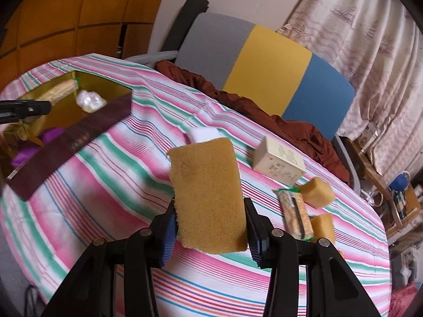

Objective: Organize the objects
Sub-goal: 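Carry the snack bar with left while right carries the tan sponge to the tray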

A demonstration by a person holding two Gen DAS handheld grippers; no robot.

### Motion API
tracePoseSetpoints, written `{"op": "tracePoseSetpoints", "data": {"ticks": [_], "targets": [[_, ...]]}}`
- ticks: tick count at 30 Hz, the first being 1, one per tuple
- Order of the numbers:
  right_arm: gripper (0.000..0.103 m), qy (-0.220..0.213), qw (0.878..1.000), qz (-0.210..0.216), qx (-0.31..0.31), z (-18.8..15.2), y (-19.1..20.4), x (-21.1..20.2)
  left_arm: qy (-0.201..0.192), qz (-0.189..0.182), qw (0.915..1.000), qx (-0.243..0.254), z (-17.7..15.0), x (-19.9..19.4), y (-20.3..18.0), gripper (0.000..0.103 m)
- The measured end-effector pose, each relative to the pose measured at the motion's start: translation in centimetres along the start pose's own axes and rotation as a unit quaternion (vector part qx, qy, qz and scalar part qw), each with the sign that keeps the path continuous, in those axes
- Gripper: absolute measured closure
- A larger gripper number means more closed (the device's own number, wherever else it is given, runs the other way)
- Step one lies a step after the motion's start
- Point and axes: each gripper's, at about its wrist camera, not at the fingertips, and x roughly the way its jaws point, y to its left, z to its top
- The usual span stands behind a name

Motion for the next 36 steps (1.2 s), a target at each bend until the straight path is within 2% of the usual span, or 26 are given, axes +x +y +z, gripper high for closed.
{"op": "tracePoseSetpoints", "data": {"ticks": [5,15,21,24,27,32,36], "targets": [[0.057,-0.014,0.999,0.029,0.009,1.3,1.8,-1.2,0.037,0.014,0.9991,-0.015,0.7,2.0,2.5,0.055],[0.057,-0.031,0.996,0.08,0.01,4.5,6.3,-2.3,0.073,0.014,0.9963,-0.042,1.3,4.5,4.3,0.055],[0.056,-0.035,0.994,0.104,0.005,5.9,8.6,-2.6,0.086,0.016,0.9943,-0.061,1.2,4.6,5.1,0.048],[0.056,-0.033,0.993,0.117,0.007,6.3,9.6,-2.5,0.071,0.003,0.9951,-0.069,1.4,3.3,5.4,0.047],[0.056,-0.028,0.99,0.138,0.01,6.5,10.6,-2.2,0.03,-0.001,0.9958,-0.087,1.7,1.1,6.4,0.047],[0.056,-0.024,0.985,0.173,0.017,7.1,12.1,-1.7,-0.029,0.026,0.9908,-0.129,1.3,-2.4,8.8,0.047],[0.056,-0.015,0.979,0.202,0.026,8.2,13.6,-0.8,-0.048,0.053,0.9838,-0.165,0.8,-3.7,10.8,0.047]]}}
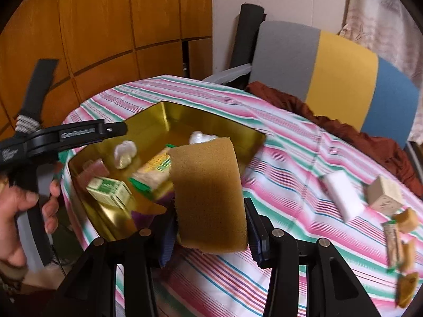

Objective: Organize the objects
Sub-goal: 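Carry the snack bar with left while right carries the tan sponge to the tray, then open both grippers over the gold tray to drop the snack bar and sponge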

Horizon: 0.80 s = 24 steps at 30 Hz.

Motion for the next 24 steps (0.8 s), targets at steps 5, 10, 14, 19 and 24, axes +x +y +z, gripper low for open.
{"op": "tracePoseSetpoints", "data": {"ticks": [5,10,14,19,24], "targets": [[0.056,0.018,1.0,0.022,0.008,1.8,1.1,2.5,0.006,0.017,0.9996,-0.022,0.2,0.3,1.7,0.047],[0.056,0.034,0.997,0.055,0.029,4.6,2.1,5.8,0.005,0.033,0.9992,-0.02,0.3,-0.1,2.3,0.047],[0.056,0.051,0.996,0.066,0.028,6.8,3.5,9.2,0.001,0.042,0.999,-0.013,0.6,-0.3,2.2,0.047],[0.056,0.059,0.996,0.064,0.022,9.3,5.0,12.8,-0.008,0.051,0.9986,-0.01,1.0,-0.7,2.4,0.047],[0.054,0.062,0.996,0.063,0.03,11.4,5.4,15.6,-0.014,0.059,0.9981,-0.012,1.3,-1.1,2.8,0.047]]}}
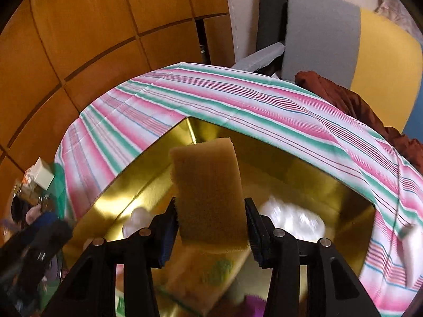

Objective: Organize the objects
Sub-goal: 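Open both grippers over the gold tray to drop the snack bar and sponge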

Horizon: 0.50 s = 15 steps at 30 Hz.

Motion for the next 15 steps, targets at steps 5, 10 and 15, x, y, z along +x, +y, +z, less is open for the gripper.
{"op": "tracePoseSetpoints", "data": {"ticks": [5,10,15], "targets": [[0.047,0.011,1.0,0.012,0.01,0.9,0.2,2.2,0.0,0.009,1.0,0.004,0.1,0.1,0.0,0.047],[0.026,0.003,1.0,0.005,-0.005,0.7,0.6,1.9,0.001,0.014,0.9998,0.016,-0.3,0.2,-0.6,0.047],[0.025,-0.013,1.0,0.007,-0.008,0.2,-0.1,-0.3,0.002,0.013,0.9993,0.035,-0.8,-0.1,-1.8,0.047]]}}
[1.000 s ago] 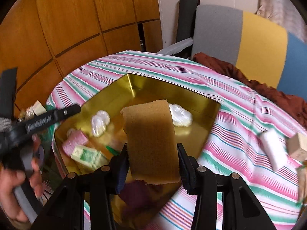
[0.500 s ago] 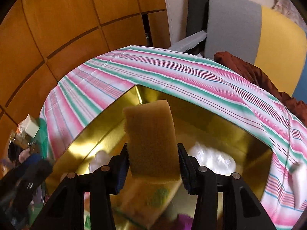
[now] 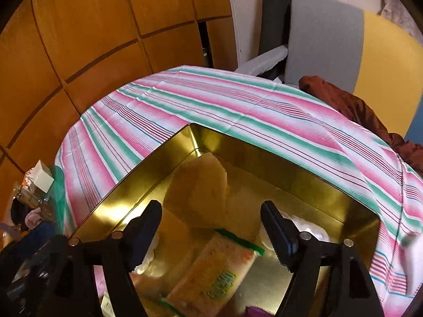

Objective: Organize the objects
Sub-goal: 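Open both grippers over the gold tray to drop the snack bar and sponge, then return both grippers to the table and grasp the yellow knitted item with right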

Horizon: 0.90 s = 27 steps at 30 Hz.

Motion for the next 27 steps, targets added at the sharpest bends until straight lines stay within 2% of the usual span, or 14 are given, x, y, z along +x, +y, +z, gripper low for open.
{"op": "tracePoseSetpoints", "data": {"ticks": [12,19,27], "targets": [[0.025,-0.038,0.999,-0.033,-0.02,-2.7,-1.8,-7.1,-0.003,-0.008,0.9986,0.053,-1.1,-1.1,-3.5,0.047],[0.025,-0.059,0.997,-0.045,-0.019,-5.5,-3.4,-11.5,-0.007,-0.011,0.9962,0.087,-2.0,-1.9,-5.5,0.047],[0.025,-0.069,0.993,-0.097,-0.024,-9.1,-7.0,-16.0,-0.014,-0.012,0.9915,0.129,-3.3,-3.1,-7.9,0.047]]}}
